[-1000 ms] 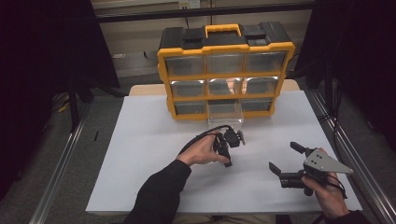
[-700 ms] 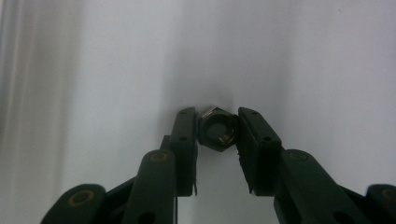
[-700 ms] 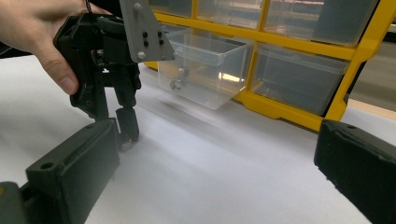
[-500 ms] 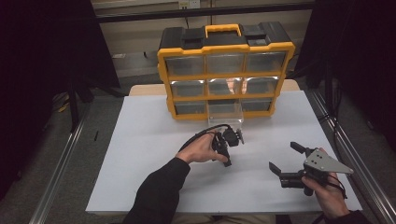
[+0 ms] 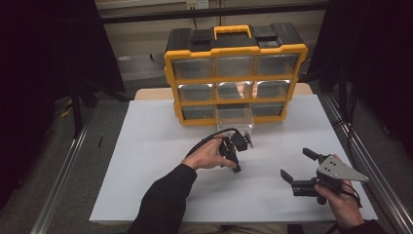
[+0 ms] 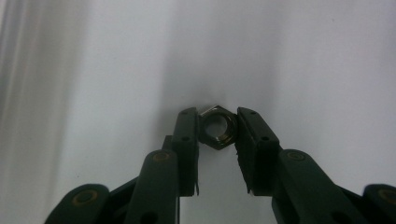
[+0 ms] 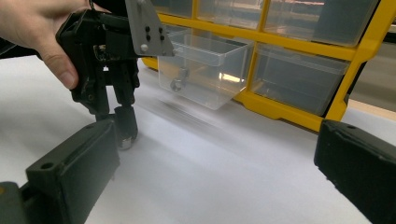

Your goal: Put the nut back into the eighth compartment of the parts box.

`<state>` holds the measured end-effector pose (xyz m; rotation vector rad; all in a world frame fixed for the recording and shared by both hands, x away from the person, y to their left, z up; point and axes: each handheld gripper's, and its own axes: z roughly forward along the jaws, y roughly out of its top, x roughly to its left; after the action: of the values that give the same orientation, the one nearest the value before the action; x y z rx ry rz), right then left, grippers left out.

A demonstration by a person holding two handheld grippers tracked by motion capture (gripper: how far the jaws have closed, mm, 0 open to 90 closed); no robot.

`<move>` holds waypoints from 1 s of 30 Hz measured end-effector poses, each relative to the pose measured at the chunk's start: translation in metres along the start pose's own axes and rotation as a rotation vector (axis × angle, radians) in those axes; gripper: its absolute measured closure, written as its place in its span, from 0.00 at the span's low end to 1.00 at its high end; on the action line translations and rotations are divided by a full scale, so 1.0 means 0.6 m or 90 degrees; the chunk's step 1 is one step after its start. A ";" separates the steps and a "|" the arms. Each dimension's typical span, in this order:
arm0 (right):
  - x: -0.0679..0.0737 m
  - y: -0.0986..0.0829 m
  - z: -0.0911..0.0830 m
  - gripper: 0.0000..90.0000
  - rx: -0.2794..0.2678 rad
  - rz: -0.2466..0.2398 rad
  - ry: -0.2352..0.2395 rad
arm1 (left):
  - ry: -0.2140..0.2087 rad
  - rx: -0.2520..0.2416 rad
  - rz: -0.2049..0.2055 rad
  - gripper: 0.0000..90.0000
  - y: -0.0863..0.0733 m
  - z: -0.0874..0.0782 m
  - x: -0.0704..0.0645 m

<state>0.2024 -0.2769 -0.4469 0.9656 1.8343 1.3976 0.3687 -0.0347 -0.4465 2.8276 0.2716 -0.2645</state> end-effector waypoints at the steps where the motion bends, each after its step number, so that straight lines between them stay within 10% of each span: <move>1: 0.000 0.000 0.000 0.00 0.000 0.000 0.000 | 0.005 0.000 0.000 0.78 -0.001 -0.001 0.001; 8: 0.000 0.000 0.000 0.00 0.000 0.001 0.000 | 0.002 -0.015 -0.011 0.78 -0.005 -0.013 0.001; 9: 0.000 0.000 0.000 0.00 0.000 0.001 -0.001 | 0.003 -0.043 -0.062 0.78 -0.007 -0.009 -0.007; 10: 0.000 0.000 0.000 0.00 0.000 0.001 -0.001 | -0.001 -0.015 -0.012 0.78 -0.007 -0.016 0.002; 12: 0.000 0.000 0.000 0.00 0.000 0.000 0.000 | -0.002 -0.006 0.007 0.78 -0.008 -0.022 0.006; 13: 0.000 0.000 0.000 0.00 0.000 0.000 -0.001 | -0.009 -0.026 -0.025 0.78 -0.010 -0.021 0.001; 30: 0.000 0.000 0.000 0.00 0.000 0.001 -0.001 | -0.012 -0.026 -0.014 0.78 -0.012 -0.053 0.007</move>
<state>0.2024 -0.2769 -0.4470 0.9676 1.8337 1.3973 0.3759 -0.0177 -0.4191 2.7824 0.3008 -0.2860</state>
